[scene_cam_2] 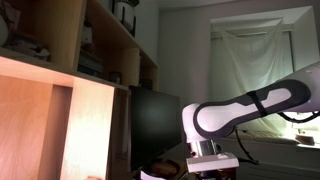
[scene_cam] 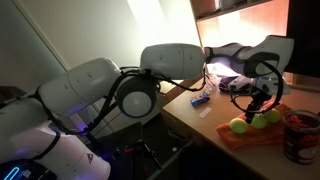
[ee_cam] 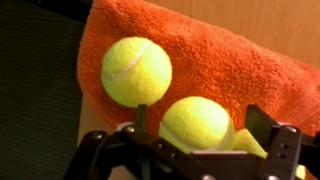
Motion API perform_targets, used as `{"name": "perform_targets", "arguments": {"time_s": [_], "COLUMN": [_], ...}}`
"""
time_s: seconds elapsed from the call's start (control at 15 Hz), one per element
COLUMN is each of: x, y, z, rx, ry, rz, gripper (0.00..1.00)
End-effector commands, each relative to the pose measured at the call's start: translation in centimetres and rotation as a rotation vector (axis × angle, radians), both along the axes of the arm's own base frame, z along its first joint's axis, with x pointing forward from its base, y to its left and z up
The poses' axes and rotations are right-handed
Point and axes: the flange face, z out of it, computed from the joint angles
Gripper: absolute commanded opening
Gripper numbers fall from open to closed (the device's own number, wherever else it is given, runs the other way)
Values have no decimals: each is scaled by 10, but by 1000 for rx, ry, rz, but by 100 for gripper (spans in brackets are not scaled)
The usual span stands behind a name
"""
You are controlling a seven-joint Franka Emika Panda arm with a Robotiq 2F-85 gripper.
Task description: Put the middle tennis bowl in the can
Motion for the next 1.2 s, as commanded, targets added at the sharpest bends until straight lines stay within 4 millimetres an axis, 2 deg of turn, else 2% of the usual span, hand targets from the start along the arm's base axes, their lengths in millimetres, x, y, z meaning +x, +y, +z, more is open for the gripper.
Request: {"name": "perform_targets", "arguments": {"time_s": [0.0, 0.47, 0.53, 0.6, 0.8, 0.87, 1.13], "x": [6, 3, 3, 3, 4, 4, 6], "y": [-3, -4, -4, -4, -3, -2, 0], "z": [1, -2, -3, -3, -2, -2, 1], "rx": [-26, -50, -50, -52, -52, -52, -55], "ry": [-48, -26, -28, -23, -34, -31, -52], "rz": [-80, -97, -88, -95, -80, -75, -65], "gripper": [100, 100, 75, 74, 49, 43, 42]}}
